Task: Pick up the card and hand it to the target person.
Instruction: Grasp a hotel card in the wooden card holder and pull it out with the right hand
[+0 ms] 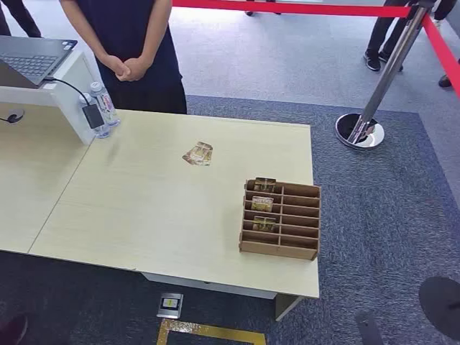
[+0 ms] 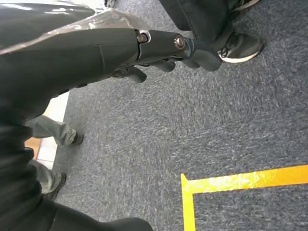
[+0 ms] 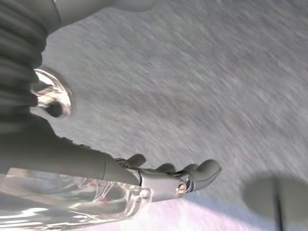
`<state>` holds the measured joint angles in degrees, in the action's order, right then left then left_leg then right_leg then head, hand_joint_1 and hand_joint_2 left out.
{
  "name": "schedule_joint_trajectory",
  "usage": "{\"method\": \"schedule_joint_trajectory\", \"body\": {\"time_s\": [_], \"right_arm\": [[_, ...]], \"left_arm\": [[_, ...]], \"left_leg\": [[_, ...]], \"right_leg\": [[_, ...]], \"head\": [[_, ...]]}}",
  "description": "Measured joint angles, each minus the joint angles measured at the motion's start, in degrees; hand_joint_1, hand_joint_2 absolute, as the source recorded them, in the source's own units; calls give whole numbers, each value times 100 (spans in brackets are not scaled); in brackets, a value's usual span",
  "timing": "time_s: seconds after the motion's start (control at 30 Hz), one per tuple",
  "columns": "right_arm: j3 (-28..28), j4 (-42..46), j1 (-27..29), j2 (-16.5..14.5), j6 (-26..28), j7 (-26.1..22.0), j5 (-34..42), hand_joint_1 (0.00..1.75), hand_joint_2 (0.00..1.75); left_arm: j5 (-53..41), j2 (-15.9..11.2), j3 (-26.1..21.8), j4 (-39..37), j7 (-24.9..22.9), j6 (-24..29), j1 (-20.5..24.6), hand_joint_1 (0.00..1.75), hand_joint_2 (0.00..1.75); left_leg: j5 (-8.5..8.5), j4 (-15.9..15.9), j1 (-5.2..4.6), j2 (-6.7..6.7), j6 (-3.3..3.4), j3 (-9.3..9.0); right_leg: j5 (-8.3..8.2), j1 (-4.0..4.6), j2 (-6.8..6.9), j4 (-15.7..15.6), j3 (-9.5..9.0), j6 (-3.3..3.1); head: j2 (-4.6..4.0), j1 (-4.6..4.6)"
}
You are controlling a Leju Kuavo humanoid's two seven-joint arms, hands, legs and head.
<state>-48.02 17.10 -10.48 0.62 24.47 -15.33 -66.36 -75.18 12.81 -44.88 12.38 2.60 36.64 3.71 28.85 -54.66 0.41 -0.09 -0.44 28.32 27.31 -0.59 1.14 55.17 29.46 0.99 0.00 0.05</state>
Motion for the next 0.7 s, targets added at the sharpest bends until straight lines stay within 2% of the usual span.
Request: {"method": "schedule_joint_trajectory", "body": {"time_s": [0.3,0.47,0.7], "right_arm": [[-83,858,-248,444,90,-989,884,0,0],[139,1898,-175,455,-2,-957,1534,0,0],[965,3516,77,455,-29,-721,2181,0,0]], "left_arm": [[-25,28,-35,-27,90,4,14,0,175],[-25,42,-40,-34,179,14,16,0,175],[3,46,-47,-35,221,20,16,0,175]], "left_leg": [[1,-1,0,-1,2,3],[1,0,0,-1,2,6],[1,0,0,1,2,10]], "right_leg": [[0,-1,0,1,2,0],[0,-1,0,1,6,0],[0,0,0,1,9,0]], "head": [[0,1],[0,1],[0,1]]}}
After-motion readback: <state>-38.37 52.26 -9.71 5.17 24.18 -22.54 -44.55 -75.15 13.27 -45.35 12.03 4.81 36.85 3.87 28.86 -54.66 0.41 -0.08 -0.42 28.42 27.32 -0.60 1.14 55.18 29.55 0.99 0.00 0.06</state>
